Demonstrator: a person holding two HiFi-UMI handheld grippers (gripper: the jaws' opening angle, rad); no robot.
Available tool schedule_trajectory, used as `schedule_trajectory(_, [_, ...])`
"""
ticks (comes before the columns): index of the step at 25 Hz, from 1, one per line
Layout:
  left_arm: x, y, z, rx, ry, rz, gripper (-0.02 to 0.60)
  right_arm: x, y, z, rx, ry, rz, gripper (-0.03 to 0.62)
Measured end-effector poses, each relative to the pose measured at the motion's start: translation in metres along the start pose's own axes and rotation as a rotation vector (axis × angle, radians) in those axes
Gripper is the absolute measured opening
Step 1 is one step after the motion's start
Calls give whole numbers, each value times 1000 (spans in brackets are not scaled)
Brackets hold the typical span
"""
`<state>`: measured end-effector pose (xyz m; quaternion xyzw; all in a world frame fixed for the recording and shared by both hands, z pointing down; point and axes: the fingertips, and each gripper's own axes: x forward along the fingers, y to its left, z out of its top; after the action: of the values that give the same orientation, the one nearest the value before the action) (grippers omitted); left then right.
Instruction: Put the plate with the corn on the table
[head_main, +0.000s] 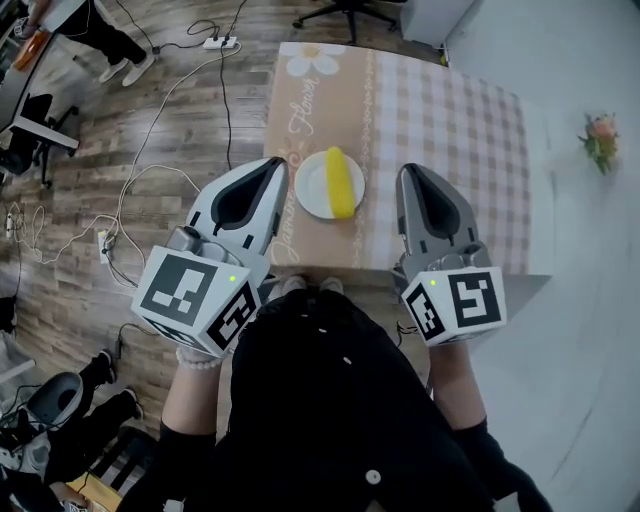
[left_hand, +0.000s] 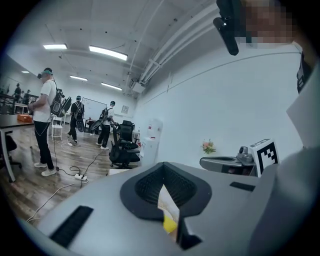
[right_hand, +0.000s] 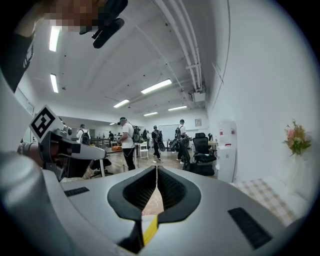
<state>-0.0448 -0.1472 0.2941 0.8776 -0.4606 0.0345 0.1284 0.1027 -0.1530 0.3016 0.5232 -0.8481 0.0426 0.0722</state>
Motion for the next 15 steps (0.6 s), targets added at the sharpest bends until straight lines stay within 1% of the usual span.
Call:
schedule_trajectory(5, [-9, -3, -7, 2, 12, 6, 14, -7, 0, -1, -8, 5, -16, 44])
schedule_trajectory(9, [-10, -8, -13, 9, 23, -1, 14, -8, 4, -1, -20, 11, -8, 44])
schedule_trajectory(12, [-9, -11, -16, 3, 28, -10, 14, -7, 8, -1, -8, 11, -1, 44])
schedule_trajectory(15, [-8, -13, -16, 16, 28, -9, 14, -8, 10, -3, 14, 14, 6, 43])
